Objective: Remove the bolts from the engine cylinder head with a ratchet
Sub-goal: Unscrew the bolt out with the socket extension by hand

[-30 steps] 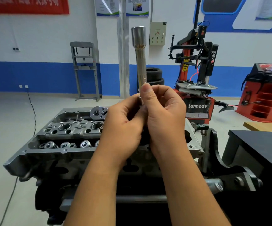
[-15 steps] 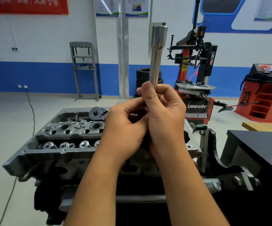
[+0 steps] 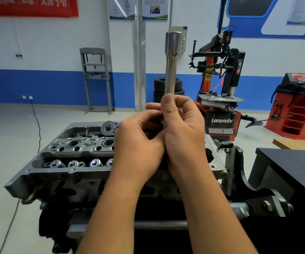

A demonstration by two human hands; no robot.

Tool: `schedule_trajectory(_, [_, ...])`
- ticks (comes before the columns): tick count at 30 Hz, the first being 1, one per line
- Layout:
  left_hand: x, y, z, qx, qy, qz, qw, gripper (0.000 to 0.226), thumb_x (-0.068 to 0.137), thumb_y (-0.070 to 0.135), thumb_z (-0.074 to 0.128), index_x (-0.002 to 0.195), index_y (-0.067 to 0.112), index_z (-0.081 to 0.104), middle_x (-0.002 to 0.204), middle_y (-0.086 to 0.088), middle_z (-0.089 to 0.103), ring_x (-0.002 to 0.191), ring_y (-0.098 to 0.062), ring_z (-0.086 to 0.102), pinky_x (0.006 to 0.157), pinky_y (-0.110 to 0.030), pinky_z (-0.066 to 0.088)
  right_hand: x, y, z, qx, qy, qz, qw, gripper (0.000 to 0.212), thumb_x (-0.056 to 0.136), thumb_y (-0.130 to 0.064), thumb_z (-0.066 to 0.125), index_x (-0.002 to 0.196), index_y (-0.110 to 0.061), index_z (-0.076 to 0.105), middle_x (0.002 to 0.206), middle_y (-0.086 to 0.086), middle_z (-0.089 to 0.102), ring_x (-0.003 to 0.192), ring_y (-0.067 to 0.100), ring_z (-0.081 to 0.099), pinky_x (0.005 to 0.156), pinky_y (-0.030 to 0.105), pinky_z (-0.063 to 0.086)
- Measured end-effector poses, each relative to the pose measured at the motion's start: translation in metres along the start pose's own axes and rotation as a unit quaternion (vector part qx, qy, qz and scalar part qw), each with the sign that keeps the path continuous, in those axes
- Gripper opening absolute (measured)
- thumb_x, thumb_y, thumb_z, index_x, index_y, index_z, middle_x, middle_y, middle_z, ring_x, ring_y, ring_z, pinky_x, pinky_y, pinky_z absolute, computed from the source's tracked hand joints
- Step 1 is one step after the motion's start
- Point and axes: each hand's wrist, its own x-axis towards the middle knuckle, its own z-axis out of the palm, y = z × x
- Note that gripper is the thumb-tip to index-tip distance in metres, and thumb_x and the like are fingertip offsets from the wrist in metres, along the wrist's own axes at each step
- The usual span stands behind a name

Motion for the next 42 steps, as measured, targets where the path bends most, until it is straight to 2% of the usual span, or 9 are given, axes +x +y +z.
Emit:
schedule_trajectory(5, [-0.002, 0.001, 0.004, 0.058, 0.053, 0.008, 0.997, 0.022, 0.086, 0.011, 0.081, 0.1, 0.028, 0.08, 0.086, 0.012, 0.078, 0.079, -0.005, 0.075, 0.073, -0.033, 0.064, 0.001, 0.002, -0.002, -0.025, 0.015, -0.013, 0.999, 0.018, 0.095, -0.03, 0.071, 0.089, -0.013, 0.068, 0.088, 0.007, 0.077, 0.078, 0.016, 0.074, 0.07, 0.034, 0.063])
schedule_trajectory(8, [-0.003, 0.004, 0.002, 0.075, 0.03, 0.009, 0.997, 0.024, 0.088, 0.011, 0.077, 0.104, 0.029, 0.079, 0.088, 0.011, 0.078, 0.082, -0.005, 0.075, 0.076, -0.039, 0.064, 0.002, 0.003, -0.002, -0.05, 0.013, -0.018, 0.998, 0.024, 0.101, -0.03, 0.063, 0.091, -0.01, 0.07, 0.084, 0.002, 0.075, 0.075, 0.008, 0.071, 0.064, 0.02, 0.057])
schedule_trajectory(11, [-0.004, 0.006, -0.003, 0.086, -0.005, 0.015, 0.996, 0.029, 0.089, 0.004, 0.074, 0.106, 0.027, 0.078, 0.091, 0.009, 0.079, 0.088, -0.007, 0.075, 0.083, -0.041, 0.063, 0.003, 0.004, -0.001, -0.085, 0.005, -0.021, 0.996, 0.03, 0.104, -0.034, 0.058, 0.09, -0.012, 0.072, 0.086, 0.0, 0.076, 0.08, 0.008, 0.071, 0.073, 0.024, 0.058])
schedule_trajectory(15, [-0.006, 0.007, -0.002, 0.09, 0.014, 0.013, 0.996, 0.031, 0.088, 0.004, 0.076, 0.108, 0.027, 0.078, 0.094, 0.01, 0.079, 0.09, -0.006, 0.074, 0.085, -0.039, 0.063, 0.002, 0.005, 0.002, -0.078, 0.002, -0.011, 0.997, 0.027, 0.096, -0.04, 0.062, 0.089, -0.017, 0.074, 0.088, 0.005, 0.078, 0.083, 0.015, 0.073, 0.081, 0.037, 0.062])
schedule_trajectory(20, [-0.008, 0.005, 0.006, 0.111, 0.06, 0.021, 0.992, 0.029, 0.083, 0.007, 0.08, 0.102, 0.028, 0.08, 0.086, 0.011, 0.078, 0.082, -0.003, 0.073, 0.078, -0.033, 0.062, 0.002, 0.002, -0.003, -0.063, 0.035, -0.03, 0.997, 0.023, 0.089, -0.036, 0.076, 0.091, -0.015, 0.067, 0.088, 0.009, 0.077, 0.079, 0.015, 0.074, 0.071, 0.026, 0.059])
schedule_trajectory(27, [-0.005, 0.005, -0.001, 0.091, -0.052, 0.018, 0.994, 0.035, 0.095, 0.002, 0.065, 0.114, 0.029, 0.075, 0.099, 0.01, 0.079, 0.097, -0.008, 0.074, 0.087, -0.04, 0.062, 0.004, 0.003, -0.003, -0.077, 0.043, -0.017, 0.996, 0.036, 0.093, -0.051, 0.058, 0.081, -0.02, 0.072, 0.089, 0.006, 0.078, 0.087, 0.021, 0.073, 0.089, 0.047, 0.06])
schedule_trajectory(32, [-0.005, 0.003, 0.003, 0.08, 0.013, 0.006, 0.997, 0.037, 0.086, 0.002, 0.077, 0.109, 0.031, 0.077, 0.092, 0.012, 0.079, 0.087, -0.003, 0.075, 0.082, -0.037, 0.064, 0.003, 0.001, -0.001, -0.047, 0.044, 0.013, 0.998, 0.041, 0.088, -0.053, 0.065, 0.084, -0.013, 0.075, 0.087, 0.011, 0.075, 0.079, 0.027, 0.069, 0.079, 0.056, 0.061])
schedule_trajectory(35, [-0.007, 0.001, 0.005, 0.097, 0.036, 0.015, 0.995, 0.035, 0.083, 0.007, 0.082, 0.109, 0.03, 0.079, 0.089, 0.012, 0.078, 0.084, -0.002, 0.073, 0.08, -0.033, 0.064, 0.001, 0.0, -0.004, -0.045, 0.056, -0.009, 0.997, 0.043, 0.077, -0.056, 0.078, 0.087, -0.015, 0.071, 0.087, 0.011, 0.075, 0.075, 0.017, 0.069, 0.066, 0.033, 0.061])
schedule_trajectory(42, [-0.004, 0.002, -0.005, 0.005, -0.084, 0.009, 0.996, 0.029, 0.102, 0.008, 0.063, 0.121, 0.028, 0.074, 0.108, 0.012, 0.078, 0.106, -0.008, 0.073, 0.092, -0.036, 0.061, 0.003, 0.0, -0.004, -0.089, 0.049, -0.031, 0.994, 0.043, 0.089, -0.057, 0.062, 0.083, -0.017, 0.076, 0.088, 0.001, 0.077, 0.085, 0.015, 0.071, 0.087, 0.043, 0.059])
